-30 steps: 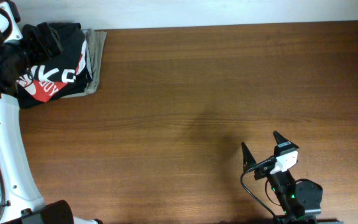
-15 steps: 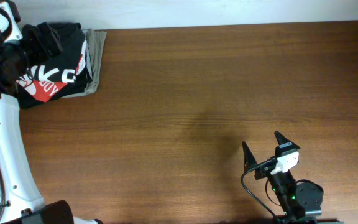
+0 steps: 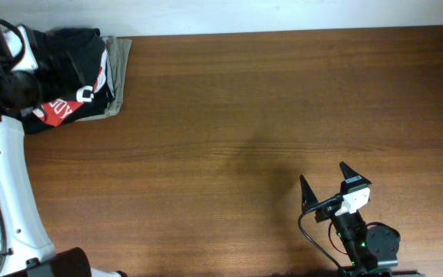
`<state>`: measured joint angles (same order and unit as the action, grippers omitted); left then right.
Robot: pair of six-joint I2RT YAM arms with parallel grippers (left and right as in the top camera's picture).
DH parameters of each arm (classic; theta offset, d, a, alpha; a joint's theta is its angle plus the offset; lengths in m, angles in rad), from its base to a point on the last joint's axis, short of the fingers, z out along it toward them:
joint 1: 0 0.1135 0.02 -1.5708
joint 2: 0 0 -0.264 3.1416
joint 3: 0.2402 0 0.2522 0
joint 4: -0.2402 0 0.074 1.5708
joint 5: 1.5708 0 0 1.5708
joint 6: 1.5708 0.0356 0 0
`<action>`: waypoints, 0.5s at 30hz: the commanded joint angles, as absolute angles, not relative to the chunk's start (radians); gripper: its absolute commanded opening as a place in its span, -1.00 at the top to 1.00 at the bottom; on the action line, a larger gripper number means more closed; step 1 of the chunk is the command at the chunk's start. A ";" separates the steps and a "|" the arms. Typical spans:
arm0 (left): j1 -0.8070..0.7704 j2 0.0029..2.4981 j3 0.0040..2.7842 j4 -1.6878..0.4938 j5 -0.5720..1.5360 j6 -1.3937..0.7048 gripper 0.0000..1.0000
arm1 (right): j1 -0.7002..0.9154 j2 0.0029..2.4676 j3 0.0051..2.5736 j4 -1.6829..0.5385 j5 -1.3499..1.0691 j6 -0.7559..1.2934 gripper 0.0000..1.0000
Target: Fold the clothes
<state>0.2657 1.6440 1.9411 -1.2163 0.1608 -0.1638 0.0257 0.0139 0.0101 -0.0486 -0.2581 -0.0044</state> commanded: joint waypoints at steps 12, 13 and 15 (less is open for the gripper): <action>0.143 1.152 1.388 -1.096 0.187 -0.169 -0.99 | 0.019 0.003 0.006 -0.057 -0.247 -0.011 -0.97; 0.138 1.020 1.219 -0.967 0.188 -0.170 -0.98 | 0.019 0.003 0.006 -0.057 -0.247 -0.011 -0.97; 0.138 0.817 0.989 -0.820 0.187 -0.169 -0.98 | 0.019 0.003 0.006 -0.057 -0.247 -0.011 -0.97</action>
